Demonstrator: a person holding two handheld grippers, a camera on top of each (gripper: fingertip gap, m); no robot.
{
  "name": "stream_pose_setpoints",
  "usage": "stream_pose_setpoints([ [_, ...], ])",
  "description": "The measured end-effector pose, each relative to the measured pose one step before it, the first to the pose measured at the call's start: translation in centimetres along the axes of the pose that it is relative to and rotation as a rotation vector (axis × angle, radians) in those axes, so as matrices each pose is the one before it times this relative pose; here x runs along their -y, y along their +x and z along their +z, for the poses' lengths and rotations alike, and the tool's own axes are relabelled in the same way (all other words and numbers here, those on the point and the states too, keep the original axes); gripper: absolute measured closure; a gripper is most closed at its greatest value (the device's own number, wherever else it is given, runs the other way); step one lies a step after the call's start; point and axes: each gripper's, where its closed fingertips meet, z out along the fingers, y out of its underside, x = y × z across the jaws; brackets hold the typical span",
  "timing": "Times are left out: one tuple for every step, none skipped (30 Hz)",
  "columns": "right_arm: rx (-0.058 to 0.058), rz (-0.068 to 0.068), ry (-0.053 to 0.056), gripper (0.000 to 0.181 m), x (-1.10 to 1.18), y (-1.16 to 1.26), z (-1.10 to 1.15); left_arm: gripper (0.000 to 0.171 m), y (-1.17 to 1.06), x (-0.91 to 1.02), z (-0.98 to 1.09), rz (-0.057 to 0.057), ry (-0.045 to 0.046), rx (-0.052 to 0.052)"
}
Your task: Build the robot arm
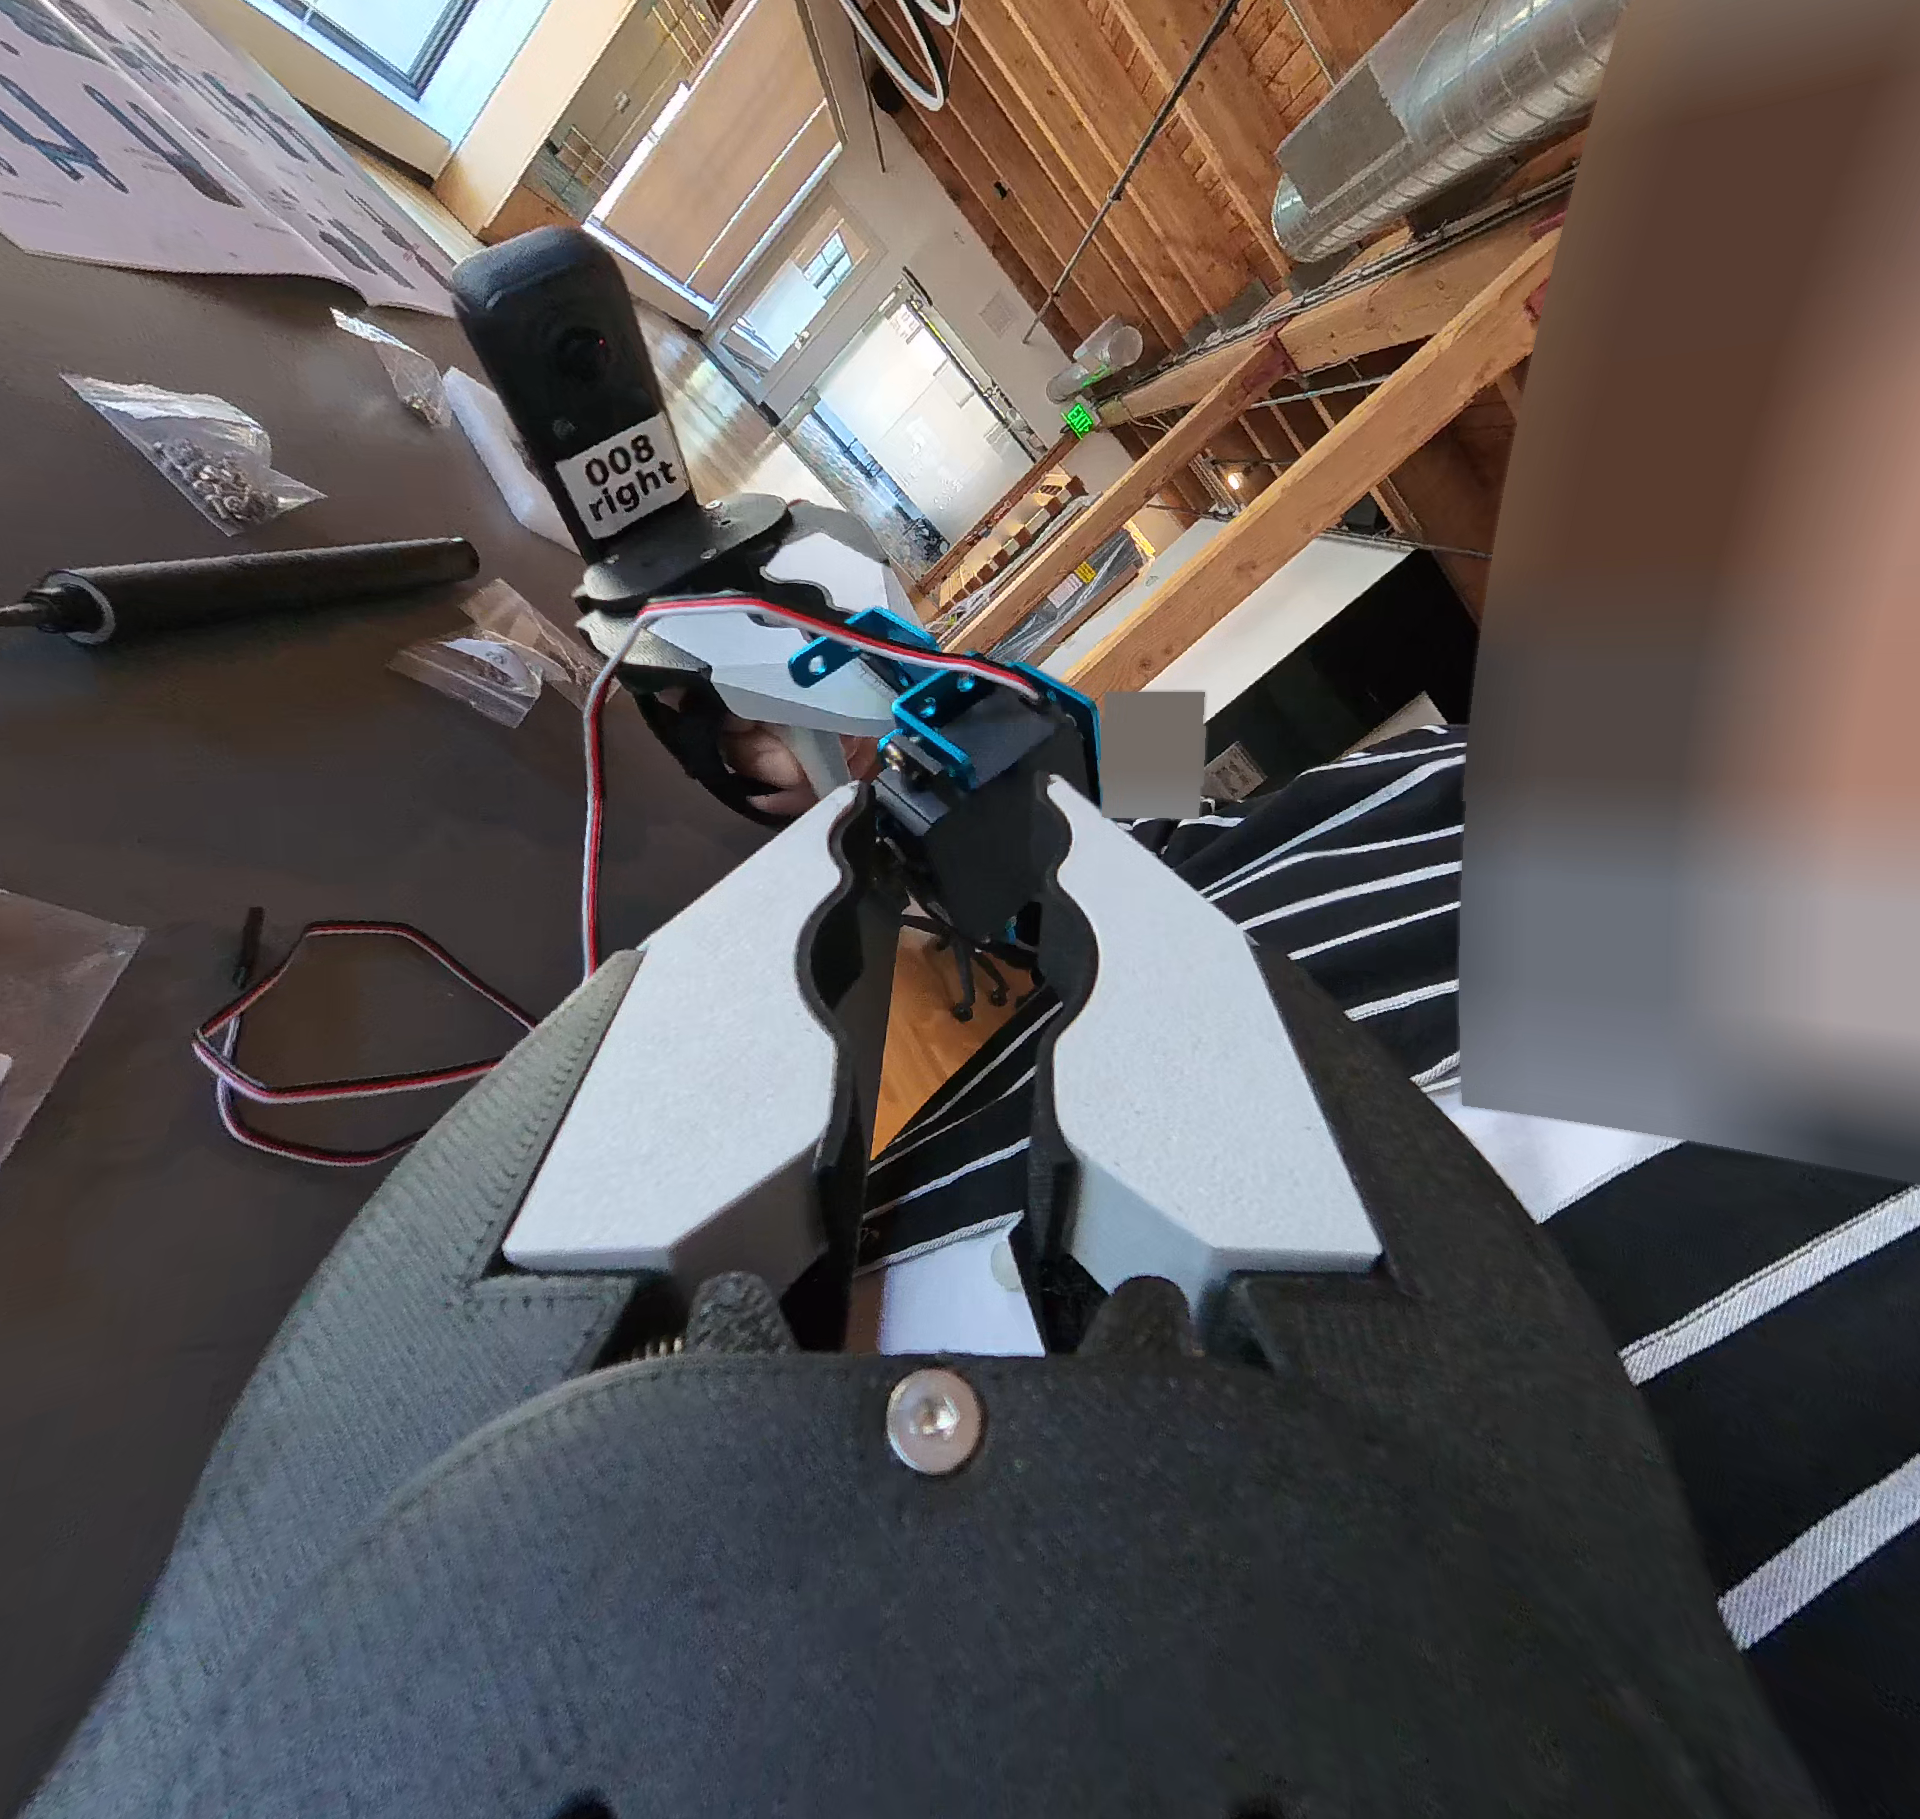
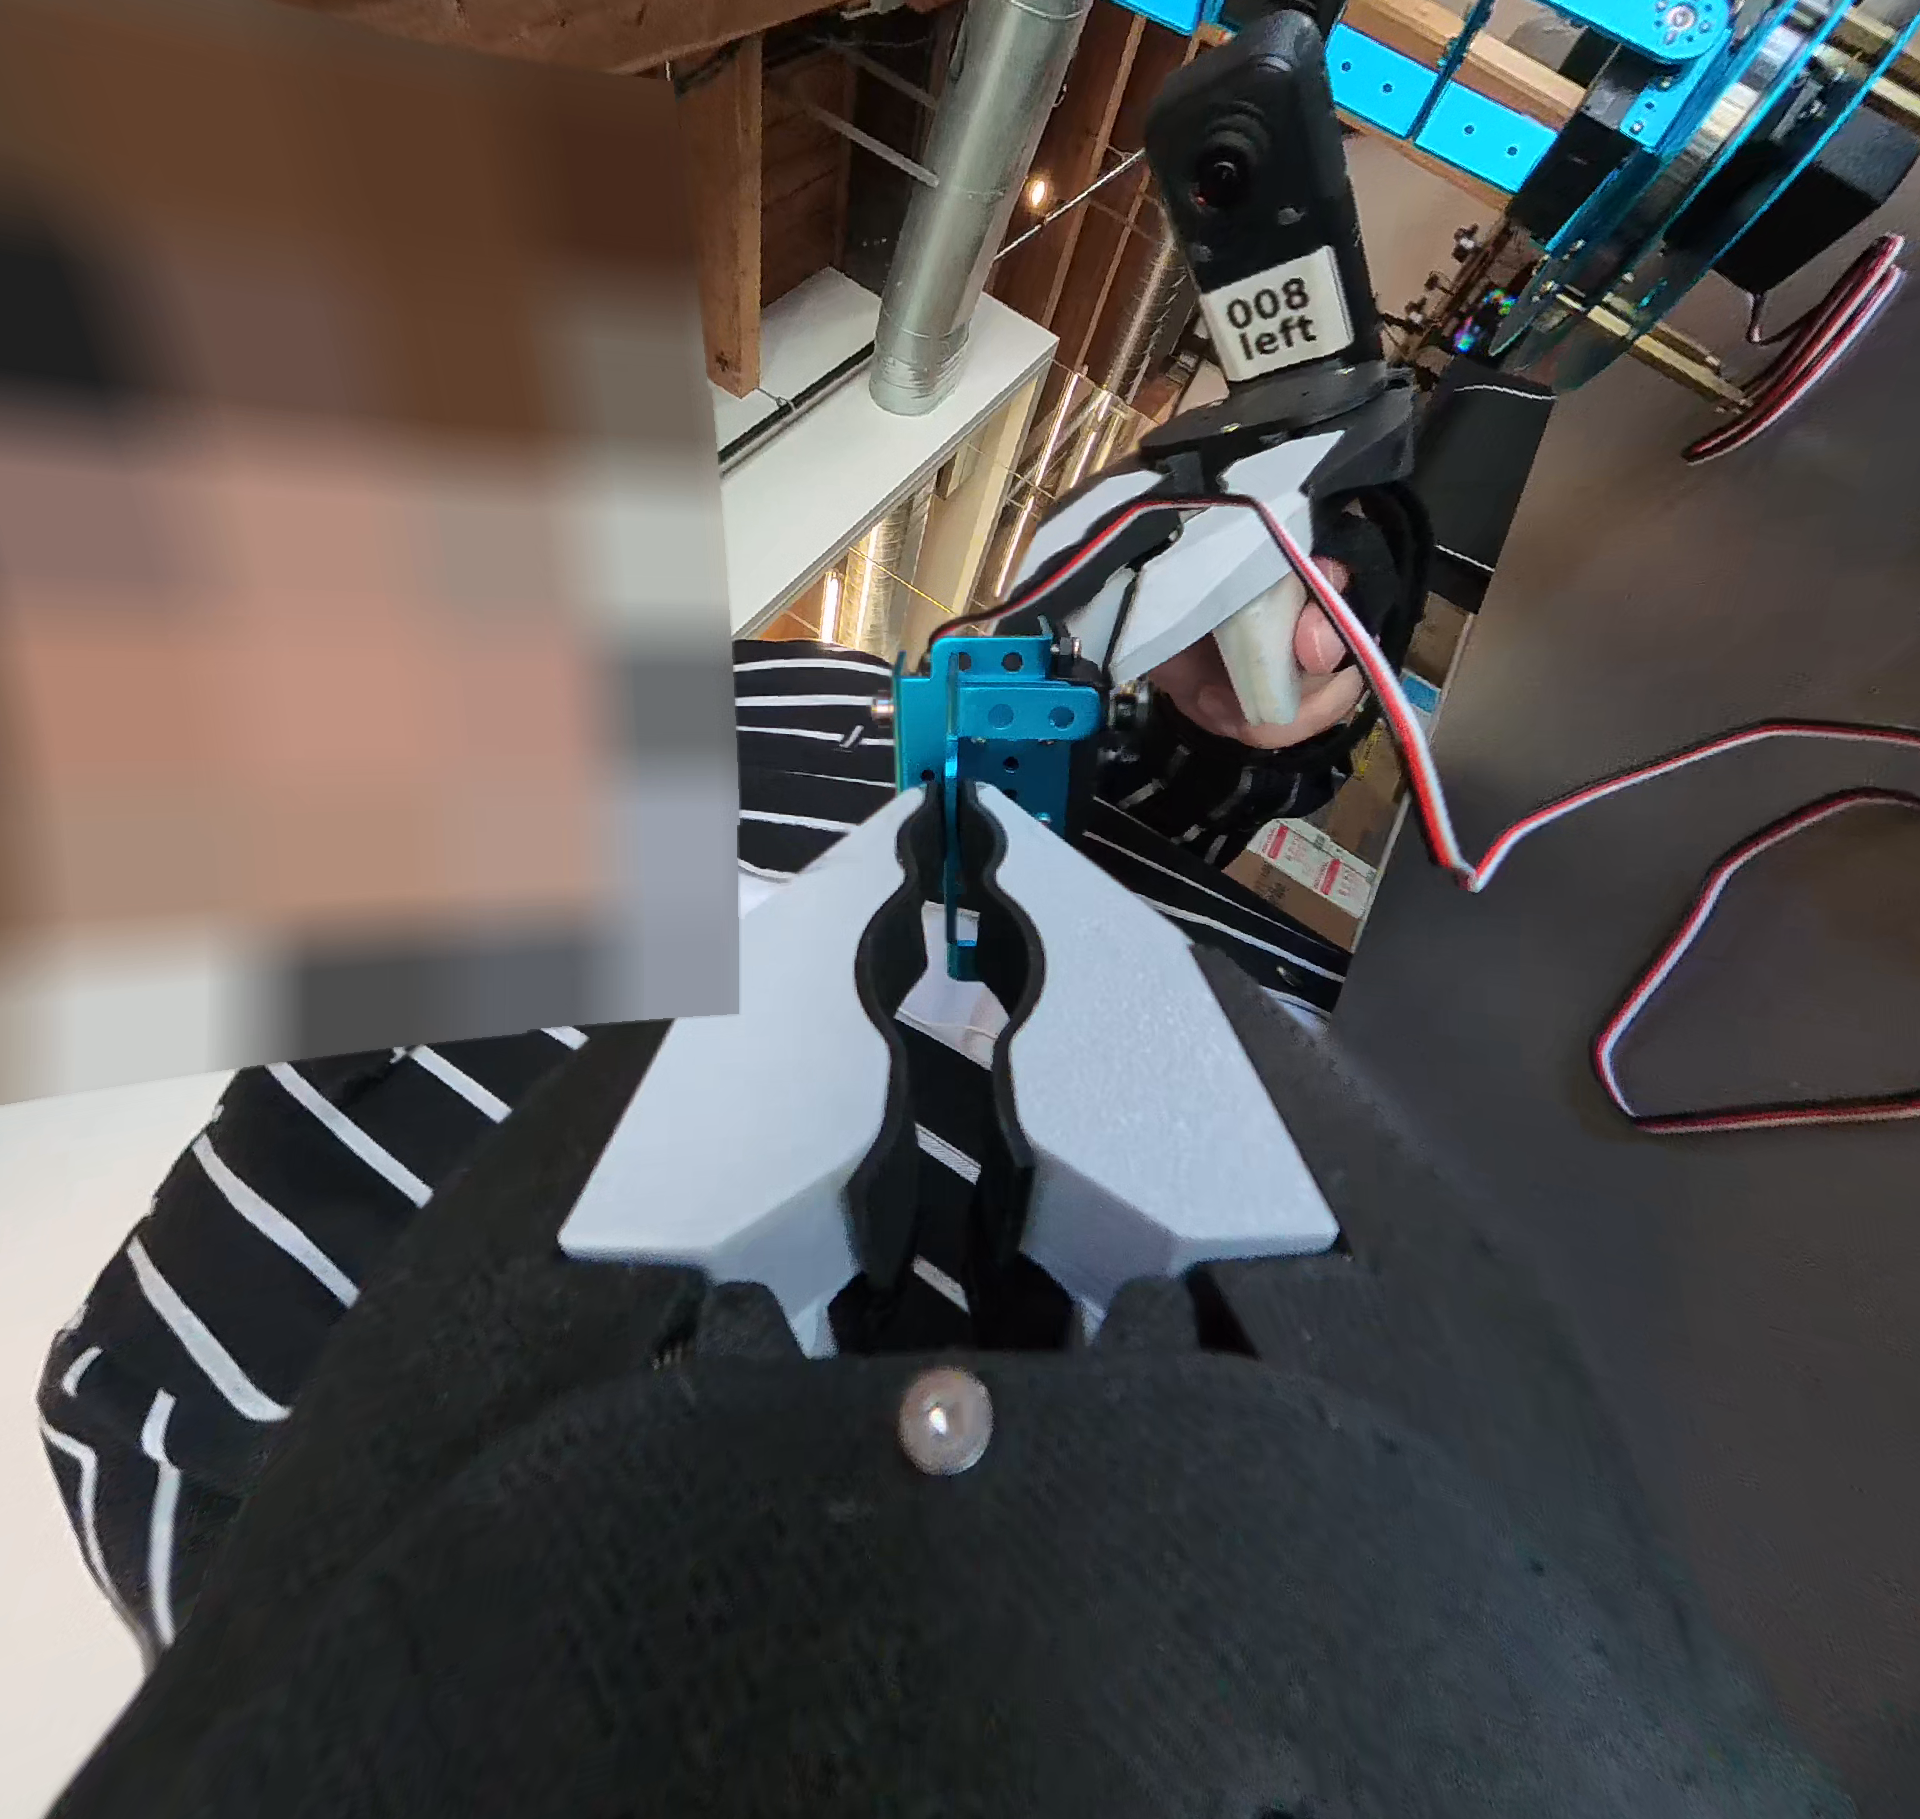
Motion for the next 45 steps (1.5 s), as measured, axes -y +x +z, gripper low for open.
stream_pose_setpoints([
  [-0.0002,-0.0131,-0.0046,0.180,-0.044,0.012,0.031,0.144,0.050,0.026,-0.036,0.0019,0.00149,-0.0025],
  [0.0001,-0.0158,-0.0061,0.180,-0.055,-0.009,0.037,0.143,0.083,0.009,-0.023,0.0032,0.00131,-0.0036],
  [-0.0003,-0.0152,-0.0069,0.180,-0.073,-0.011,0.034,0.143,0.108,0.005,-0.014,0.0045,0.00165,-0.0036],
  [0.0007,-0.0144,-0.0058,0.180,-0.056,-0.052,0.019,0.142,0.106,0.011,-0.011,0.0051,0.00154,-0.0022],
  [0.0030,-0.0129,-0.0040,0.180,-0.019,-0.091,0.029,0.142,0.163,0.042,-0.010,0.0075,0.00284,-0.0022],
  [0.0054,-0.0151,-0.0038,0.180,-0.017,-0.142,0.015,0.141,0.215,0.072,-0.002,0.0105,0.00394,-0.0033],
  [0.0060,-0.0185,-0.0037,0.180,0.006,-0.162,0.021,0.141,0.261,0.079,0.002,0.0138,0.00279,-0.0037],
  [0.0063,-0.0220,-0.0040,0.180,0.005,-0.202,0.031,0.141,0.286,0.065,0.017,0.0180,0.00151,-0.0029],
  [0.0045,-0.0257,-0.0062,0.180,-0.008,-0.190,0.050,0.141,0.269,0.076,0.025,0.0206,0.00016,-0.0007],
  [0.0020,-0.0289,-0.0081,0.180,0.020,-0.292,0.160,0.141,0.242,0.059,0.025,0.0203,-0.00106,0.0007],
  [0.0021,-0.0334,-0.0084,0.180,-0.015,-0.196,0.105,0.140,0.263,0.071,0.029,0.0192,-0.00021,-0.0009],
  [0.0041,-0.0347,-0.0086,0.180,-0.022,-0.253,0.167,0.140,0.304,0.079,0.047,0.0185,0.00089,-0.0035],
  [0.0065,-0.0343,-0.0082,0.180,-0.011,-0.247,0.149,0.140,0.320,0.078,0.049,0.0178,0.00140,-0.0054],
  [0.0068,-0.0301,-0.0058,0.181,0.007,-0.216,0.169,0.140,0.331,0.102,0.035,0.0168,0.00368,-0.0061],
  [0.0058,-0.0248,-0.0036,0.181,0.073,-0.186,0.200,0.140,0.303,0.132,0.012,0.0160,0.00652,-0.0051],
  [0.0062,-0.0205,-0.0012,0.181,0.047,-0.130,0.106,0.140,0.251,0.143,0.011,0.0156,0.00664,-0.0027],
  [0.0065,-0.0185,0.0006,0.181,0.062,-0.111,0.122,0.140,0.211,0.097,-0.014,0.0153,0.00523,-0.0013],
  [0.0067,-0.0170,-0.0002,0.181,0.031,-0.116,0.090,0.140,0.174,0.072,-0.009,0.0141,0.00414,-0.0007],
  [0.0058,-0.0149,-0.0002,0.181,0.016,-0.075,0.052,0.140,0.136,0.059,-0.013,0.0113,0.00350,0.0003],
  [0.0041,-0.0126,-0.0002,0.181,0.008,-0.044,0.001,0.140,0.089,0.020,-0.031,0.0079,0.00294,0.0013],
  [0.0014,-0.0112,-0.0017,0.181,-0.012,-0.005,0.007,0.139,0.038,0.020,-0.027,0.0044,0.00242,0.0018],
  [-0.0005,-0.0119,-0.0017,0.181,0.002,0.035,-0.010,0.139,0.040,0.031,-0.037,0.0023,0.00370,-0.0001],
  [-0.0003,-0.0115,-0.0003,0.181,0.021,0.022,-0.009,0.139,0.045,0.051,-0.044,0.0012,0.00507,-0.0022],
  [0.0029,-0.0122,0.0020,0.181,0.033,-0.007,0.013,0.138,0.039,0.076,-0.042,0.0004,0.00546,-0.0023],
  [0.0053,-0.0126,0.0043,0.181,0.050,-0.073,-0.044,0.138,-0.005,0.090,-0.043,0.0002,0.00565,-0.0002],
  [0.0042,-0.0089,0.0043,0.181,0.054,-0.037,-0.039,0.137,-0.047,0.065,-0.028,0.0003,0.00364,0.0018],
  [0.0014,-0.0068,0.0031,0.181,0.053,-0.006,-0.015,0.137,-0.056,0.038,-0.014,0.0004,0.00160,0.0014],
  [-0.0005,-0.0056,0.0018,0.181,0.051,-0.049,-0.005,0.137,-0.035,0.014,0.000,-0.0002,0.00104,0.0001],
  [-0.0003,-0.0057,0.0006,0.181,-0.015,0.035,-0.065,0.136,-0.072,-0.013,0.033,-0.0012,-0.00066,0.0010],
  [0.0015,-0.0065,0.0007,0.181,-0.032,-0.005,-0.075,0.136,-0.106,-0.063,0.051,-0.0021,-0.00336,0.0029],
  [0.0009,-0.0047,0.0012,0.181,-0.027,0.019,-0.006,0.136,-0.121,-0.110,0.072,-0.0031,-0.00499,0.0023],
  [-0.0015,-0.0021,0.0009,0.181,-0.037,0.075,0.000,0.135,-0.111,-0.124,0.086,-0.0044,-0.00517,0.0006],
  [-0.0012,-0.0020,-0.0005,0.181,-0.087,0.084,-0.033,0.135,-0.111,-0.126,0.098,-0.0047,-0.00470,0.0003],
  [0.0002,-0.0029,-0.0006,0.181,-0.088,0.065,-0.042,0.134,-0.140,-0.135,0.092,-0.0036,-0.00547,0.0018],
  [0.0016,-0.0002,0.0000,0.181,-0.065,0.021,-0.022,0.133,-0.186,-0.181,0.107,-0.0020,-0.00784,0.0050],
  [0.0017,-0.0009,-0.0010,0.181,-0.054,0.006,-0.026,0.131,-0.247,-0.209,0.103,0.0015,-0.01087,0.0099],
  [0.0007,-0.0065,-0.0004,0.181,-0.037,-0.033,0.007,0.128,-0.277,-0.273,0.125,0.0073,-0.01464,0.0124],
  [-0.0021,-0.0107,0.0012,0.181,0.014,-0.013,-0.019,0.124,-0.290,-0.369,0.134,0.0136,-0.01996,0.0139],
  [-0.0015,-0.0132,0.0016,0.181,0.059,-0.062,-0.034,0.120,-0.280,-0.459,0.182,0.0194,-0.02403,0.0141],
  [0.0034,-0.0121,0.0027,0.181,0.077,-0.149,-0.067,0.116,-0.214,-0.531,0.238,0.0221,-0.02541,0.0110],
  [0.0069,-0.0080,0.0039,0.181,0.128,-0.197,-0.015,0.114,-0.105,-0.523,0.299,0.0176,-0.02442,0.0050],
  [0.0083,-0.0081,0.0050,0.181,0.120,-0.173,-0.014,0.112,0.035,-0.431,0.396,0.0095,-0.02048,-0.0042],
  [0.0049,-0.0103,0.0054,0.181,0.110,-0.097,-0.034,0.111,0.144,-0.306,0.463,0.0031,-0.01499,-0.0109],
  [0.0030,-0.0134,0.0059,0.181,0.111,-0.109,0.001,0.111,0.145,-0.165,0.476,0.0006,-0.00828,-0.0122],
  [0.0051,-0.0132,0.0041,0.181,0.088,-0.140,-0.011,0.113,0.138,0.035,0.427,0.0006,0.00248,-0.0121],
])
